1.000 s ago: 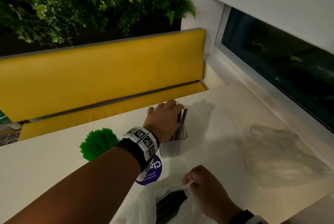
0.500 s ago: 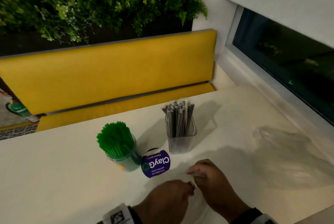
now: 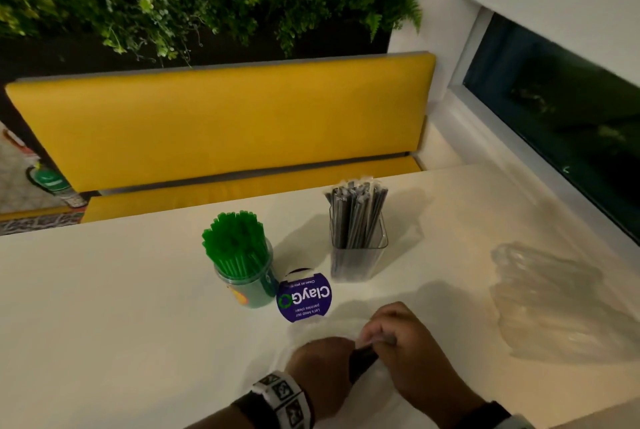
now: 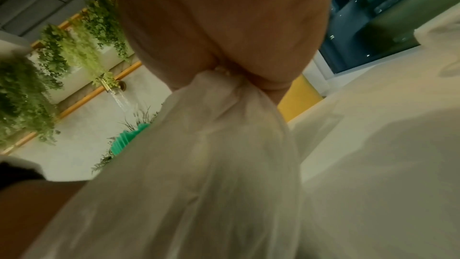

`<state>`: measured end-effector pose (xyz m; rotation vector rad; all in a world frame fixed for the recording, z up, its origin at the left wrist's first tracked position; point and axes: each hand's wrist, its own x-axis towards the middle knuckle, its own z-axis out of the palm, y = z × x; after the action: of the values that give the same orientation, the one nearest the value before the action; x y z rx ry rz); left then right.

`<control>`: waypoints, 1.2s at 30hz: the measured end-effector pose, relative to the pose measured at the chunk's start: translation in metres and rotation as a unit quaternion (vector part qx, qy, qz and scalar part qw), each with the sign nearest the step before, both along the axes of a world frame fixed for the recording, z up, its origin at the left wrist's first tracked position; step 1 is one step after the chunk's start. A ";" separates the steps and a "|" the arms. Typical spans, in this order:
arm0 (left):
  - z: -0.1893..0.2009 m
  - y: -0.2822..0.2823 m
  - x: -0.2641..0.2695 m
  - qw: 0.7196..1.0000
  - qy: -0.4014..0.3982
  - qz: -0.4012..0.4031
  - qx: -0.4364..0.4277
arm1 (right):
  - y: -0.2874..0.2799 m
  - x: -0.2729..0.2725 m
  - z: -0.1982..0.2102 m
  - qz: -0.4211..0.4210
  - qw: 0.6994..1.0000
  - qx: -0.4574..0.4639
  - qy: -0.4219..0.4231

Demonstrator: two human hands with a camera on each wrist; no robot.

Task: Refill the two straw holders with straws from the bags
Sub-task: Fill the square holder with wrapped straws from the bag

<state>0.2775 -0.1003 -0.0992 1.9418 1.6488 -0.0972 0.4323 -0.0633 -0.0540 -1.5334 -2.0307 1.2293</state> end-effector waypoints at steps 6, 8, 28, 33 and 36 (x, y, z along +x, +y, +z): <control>0.046 0.013 -0.017 0.985 -0.155 0.015 -0.079 | 0.012 0.015 -0.013 -0.040 0.998 0.050 0.013; 0.068 0.016 -0.024 0.966 -0.237 -0.004 -0.100 | 0.016 0.018 -0.019 -0.062 0.995 0.076 0.013; 0.134 0.177 -0.025 0.727 -0.536 0.359 0.234 | 0.055 -0.023 0.002 -0.006 0.917 0.280 -0.285; 0.079 0.172 -0.031 0.894 -0.338 0.238 0.172 | 0.055 -0.026 -0.006 -0.019 0.910 0.304 -0.282; 0.086 0.165 -0.042 0.910 -0.336 0.207 0.124 | 0.056 -0.027 -0.004 -0.012 0.915 0.291 -0.279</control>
<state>0.2359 0.0643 -0.0131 1.4832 1.5762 0.8860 0.4056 -0.0075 -0.0582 -1.6873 -2.3896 0.1051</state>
